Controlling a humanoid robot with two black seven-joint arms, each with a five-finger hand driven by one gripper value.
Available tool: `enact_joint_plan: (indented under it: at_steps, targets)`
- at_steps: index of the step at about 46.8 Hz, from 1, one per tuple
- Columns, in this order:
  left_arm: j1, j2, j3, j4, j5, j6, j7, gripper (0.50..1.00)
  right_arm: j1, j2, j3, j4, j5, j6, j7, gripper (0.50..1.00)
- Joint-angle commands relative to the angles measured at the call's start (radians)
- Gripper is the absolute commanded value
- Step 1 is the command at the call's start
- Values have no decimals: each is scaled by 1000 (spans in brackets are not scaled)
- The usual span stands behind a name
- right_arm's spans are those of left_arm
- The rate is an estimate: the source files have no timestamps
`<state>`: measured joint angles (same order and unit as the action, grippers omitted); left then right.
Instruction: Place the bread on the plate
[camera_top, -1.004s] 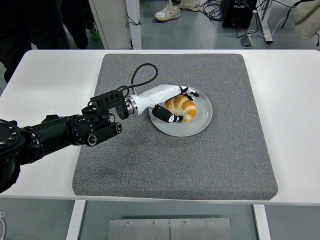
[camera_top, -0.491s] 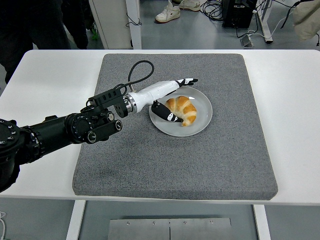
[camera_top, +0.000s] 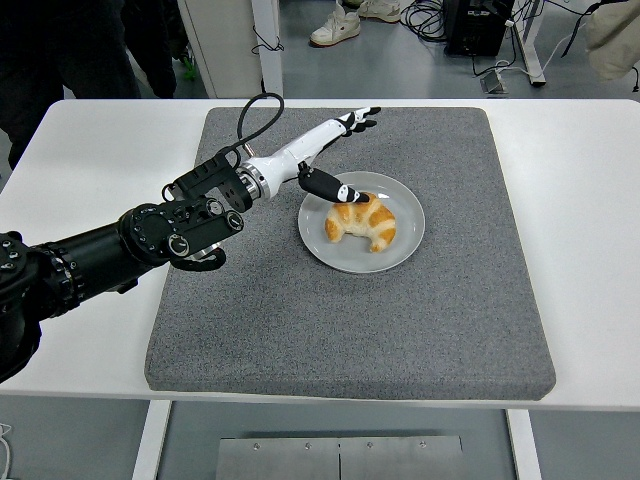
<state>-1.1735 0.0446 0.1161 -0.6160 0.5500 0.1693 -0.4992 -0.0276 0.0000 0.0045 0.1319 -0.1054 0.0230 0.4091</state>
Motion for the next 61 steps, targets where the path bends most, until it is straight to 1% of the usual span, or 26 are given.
enact_joint_plan:
  at_steps: [1, 8, 18, 23, 30, 33, 37, 39, 47, 55, 61]
  targets:
    - [1, 18, -33, 1, -57, -13, 10, 969, 0, 0, 0, 0, 0, 0, -1, 1000]
    - [6, 55, -99, 1, -153, -50, 25, 969, 0, 0, 0, 0, 0, 0, -1, 1000]
    - [32, 70, -219, 13, -245, -53, 47, 969, 2, 0, 2, 2, 0, 2, 0, 1000]
    - [63, 67, -315, 41, -297, -53, 54, 969, 0, 0, 2, 9, 1, 3, -1, 1000]
    - [97, 63, -463, 85, -334, -70, 97, 968, 0, 0, 2, 11, 1, 3, -1, 1000]
    - [110, 63, -529, 85, -352, -76, 113, 968, 0, 0, 2, 11, 1, 3, -1, 1000]
    - [123, 64, -585, 85, -363, -82, 145, 968, 2, 0, 2, 11, 0, 3, -1, 1000]
    - [132, 66, -602, 85, -363, -91, 154, 968, 0, 0, 2, 12, 1, 3, -1, 1000]
    - [158, 78, -635, 87, -367, -157, 154, 968, 0, 0, 2, 11, 0, 3, -1, 1000]
    - [164, 106, -665, 87, -407, -181, 156, 969, 0, 0, 0, 11, 1, 2, -1, 1000]
    - [172, 112, -667, 87, -409, -183, 146, 969, 0, 0, 2, 11, 1, 2, 0, 1000]
